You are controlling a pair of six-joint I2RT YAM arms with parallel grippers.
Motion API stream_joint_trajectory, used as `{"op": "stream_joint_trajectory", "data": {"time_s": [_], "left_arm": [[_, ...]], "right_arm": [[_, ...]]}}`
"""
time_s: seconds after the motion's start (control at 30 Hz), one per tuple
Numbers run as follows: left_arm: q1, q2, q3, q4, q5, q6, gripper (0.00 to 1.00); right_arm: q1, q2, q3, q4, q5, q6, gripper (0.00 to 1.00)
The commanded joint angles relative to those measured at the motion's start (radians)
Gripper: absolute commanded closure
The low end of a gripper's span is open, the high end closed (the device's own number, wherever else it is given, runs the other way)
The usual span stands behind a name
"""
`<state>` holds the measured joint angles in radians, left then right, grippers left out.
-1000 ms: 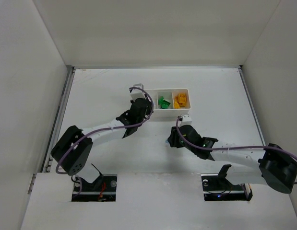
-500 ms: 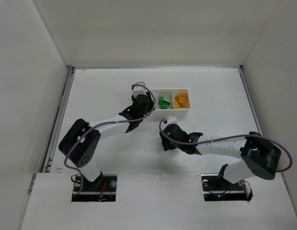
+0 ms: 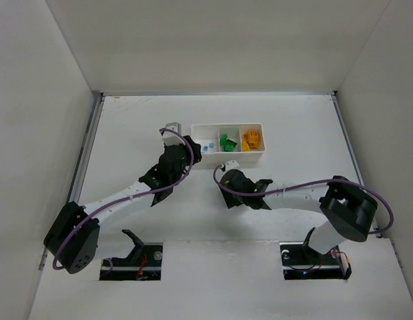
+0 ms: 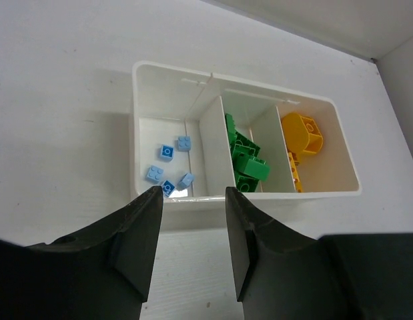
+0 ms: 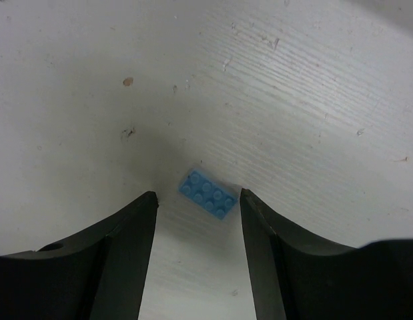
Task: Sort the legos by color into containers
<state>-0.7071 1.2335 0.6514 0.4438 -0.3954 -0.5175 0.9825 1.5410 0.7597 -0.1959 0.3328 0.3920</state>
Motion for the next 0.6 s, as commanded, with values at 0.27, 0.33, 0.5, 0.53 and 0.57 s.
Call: {"op": "stream_joint_trajectory", "data": {"time_s": [0.27, 0.33, 0.5, 0.53, 0.57], "left_arm": [[0.008, -0.045, -0.058, 0.044, 0.027, -0.01, 0.62], [0.01, -0.051, -0.064, 0.045, 0.027, -0.01, 0.63], [0.014, -0.066, -0.076, 0.047, 0.027, -0.01, 0.63], [0.015, -0.068, -0.078, 0.047, 0.027, -0.01, 0.63], [0.015, -0.068, -0.079, 0.047, 0.027, -0.012, 0.63]], "right_arm": [[-0.029, 0.027, 0.029, 0.0, -0.037, -0.004, 0.51], [-0.018, 0.004, 0.015, -0.01, -0.051, 0.024, 0.51], [0.029, -0.039, -0.013, -0.017, -0.066, 0.087, 0.51], [0.034, -0.041, -0.014, -0.022, -0.06, 0.09, 0.51], [0.035, -0.041, -0.014, -0.028, -0.052, 0.094, 0.51]]}}
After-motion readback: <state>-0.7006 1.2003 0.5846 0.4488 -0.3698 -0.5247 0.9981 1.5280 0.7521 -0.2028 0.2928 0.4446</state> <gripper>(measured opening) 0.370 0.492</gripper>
